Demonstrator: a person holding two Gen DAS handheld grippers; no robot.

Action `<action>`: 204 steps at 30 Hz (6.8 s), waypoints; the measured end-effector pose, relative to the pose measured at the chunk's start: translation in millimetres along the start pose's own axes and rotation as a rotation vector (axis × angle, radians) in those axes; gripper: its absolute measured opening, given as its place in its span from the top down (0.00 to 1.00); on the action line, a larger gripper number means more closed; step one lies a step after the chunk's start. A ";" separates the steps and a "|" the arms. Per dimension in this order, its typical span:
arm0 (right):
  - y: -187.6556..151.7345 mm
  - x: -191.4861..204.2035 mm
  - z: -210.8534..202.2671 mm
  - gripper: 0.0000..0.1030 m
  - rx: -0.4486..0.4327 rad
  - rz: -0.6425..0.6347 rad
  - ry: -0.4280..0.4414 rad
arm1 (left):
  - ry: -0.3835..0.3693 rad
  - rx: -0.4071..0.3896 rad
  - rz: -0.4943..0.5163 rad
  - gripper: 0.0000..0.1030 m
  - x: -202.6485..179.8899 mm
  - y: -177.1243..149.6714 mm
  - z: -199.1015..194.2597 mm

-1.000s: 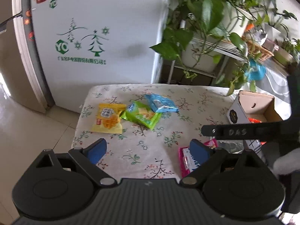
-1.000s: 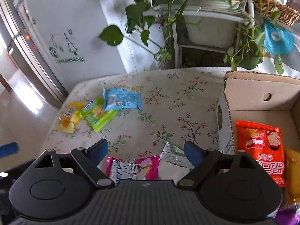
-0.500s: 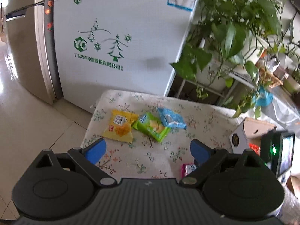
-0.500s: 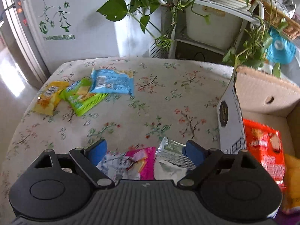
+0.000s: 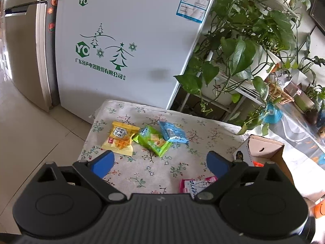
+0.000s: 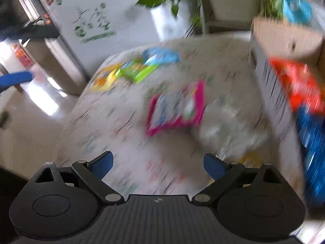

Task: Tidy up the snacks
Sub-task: 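Move both open grippers back over the snacks on the table, then grasp the yellow cake packet with the right gripper while the left grasps the silver foil bag, then lift both bags and carry them over the cardboard box, then open the left gripper to drop the silver foil bag into the box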

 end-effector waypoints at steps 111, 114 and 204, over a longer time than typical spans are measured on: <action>-61.1 -43.4 -26.8 0.00 -0.098 0.035 -0.444 | -0.024 0.183 0.413 0.00 -27.4 -145.5 62.8; -61.8 -41.6 -27.8 0.01 -0.095 0.027 -0.440 | -0.030 0.187 0.406 0.04 -27.3 -145.1 61.4; 96.2 -160.3 -148.9 0.41 -0.470 0.315 -0.275 | -0.345 -0.008 0.270 0.44 -191.2 -53.6 42.3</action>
Point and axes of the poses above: each gripper's, at about its wrist camera, not at the fingertips, and z roughly the way its jaws point, x to its left, y to its top, the point moved 4 cm from there along z, roughly the way its jaws point, and after that the axes turned 6 degrees about -x, right-handed, at the moved point
